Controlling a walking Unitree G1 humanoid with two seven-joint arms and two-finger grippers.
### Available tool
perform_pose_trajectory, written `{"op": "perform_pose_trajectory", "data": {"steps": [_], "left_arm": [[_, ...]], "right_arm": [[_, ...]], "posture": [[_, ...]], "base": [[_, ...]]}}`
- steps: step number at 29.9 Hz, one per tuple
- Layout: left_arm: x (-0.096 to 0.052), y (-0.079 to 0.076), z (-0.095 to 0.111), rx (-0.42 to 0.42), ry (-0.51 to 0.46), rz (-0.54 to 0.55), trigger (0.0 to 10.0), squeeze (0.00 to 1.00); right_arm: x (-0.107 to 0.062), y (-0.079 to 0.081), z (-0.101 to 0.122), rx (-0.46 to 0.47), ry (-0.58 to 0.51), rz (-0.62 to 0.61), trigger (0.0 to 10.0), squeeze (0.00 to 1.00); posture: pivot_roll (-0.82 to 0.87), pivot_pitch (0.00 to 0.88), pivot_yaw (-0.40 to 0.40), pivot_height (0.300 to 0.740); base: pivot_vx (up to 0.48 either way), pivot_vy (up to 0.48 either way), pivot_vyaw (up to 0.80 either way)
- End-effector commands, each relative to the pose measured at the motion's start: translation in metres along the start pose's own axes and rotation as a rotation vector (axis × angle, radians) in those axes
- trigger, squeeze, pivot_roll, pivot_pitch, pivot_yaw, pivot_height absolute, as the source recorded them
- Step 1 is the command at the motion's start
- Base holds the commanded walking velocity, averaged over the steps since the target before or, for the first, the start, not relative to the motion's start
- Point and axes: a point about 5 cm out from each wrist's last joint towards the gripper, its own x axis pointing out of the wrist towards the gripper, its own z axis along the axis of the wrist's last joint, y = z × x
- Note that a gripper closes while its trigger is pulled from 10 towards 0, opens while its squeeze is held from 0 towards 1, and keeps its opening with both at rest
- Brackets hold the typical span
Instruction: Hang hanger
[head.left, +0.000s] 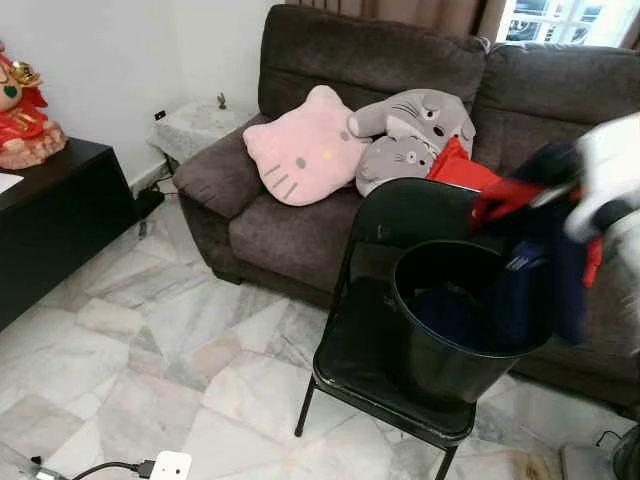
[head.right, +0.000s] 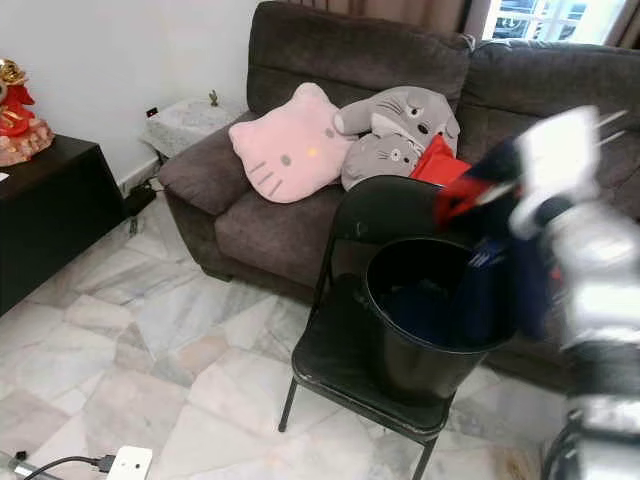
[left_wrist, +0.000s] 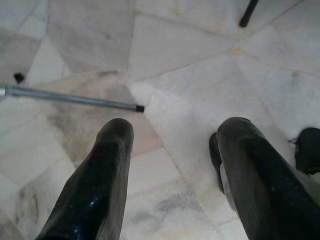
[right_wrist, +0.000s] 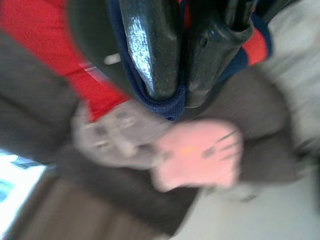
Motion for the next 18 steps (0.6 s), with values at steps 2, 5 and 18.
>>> {"op": "perform_pose_trajectory", "data": {"steps": [2, 5, 18], "left_arm": [[-0.001, 0.0, -0.006, 0.025, 0.032, -0.003, 10.0, 0.0], [-0.001, 0.001, -0.006, 0.025, 0.032, -0.003, 10.0, 0.0], [-0.001, 0.001, -0.005, 0.026, 0.031, -0.008, 10.0, 0.0]], "right_arm": [[-0.004, 0.018, 0.006, -0.063, -0.019, 0.114, 0.0, 0.0], [-0.008, 0.029, 0.002, -0.09, -0.01, 0.199, 0.0, 0.0], [-0.011, 0.01, 0.024, -0.043, -0.138, 0.084, 0.0, 0.0]], "posture": [[0.01, 0.001, 0.019, 0.74], [0.01, 0.001, 0.02, 0.74], [0.01, 0.0, 0.022, 0.74]], "base": [[0.0, 0.0, 0.0], [0.0, 0.0, 0.0], [0.0, 0.0, 0.0]]}}
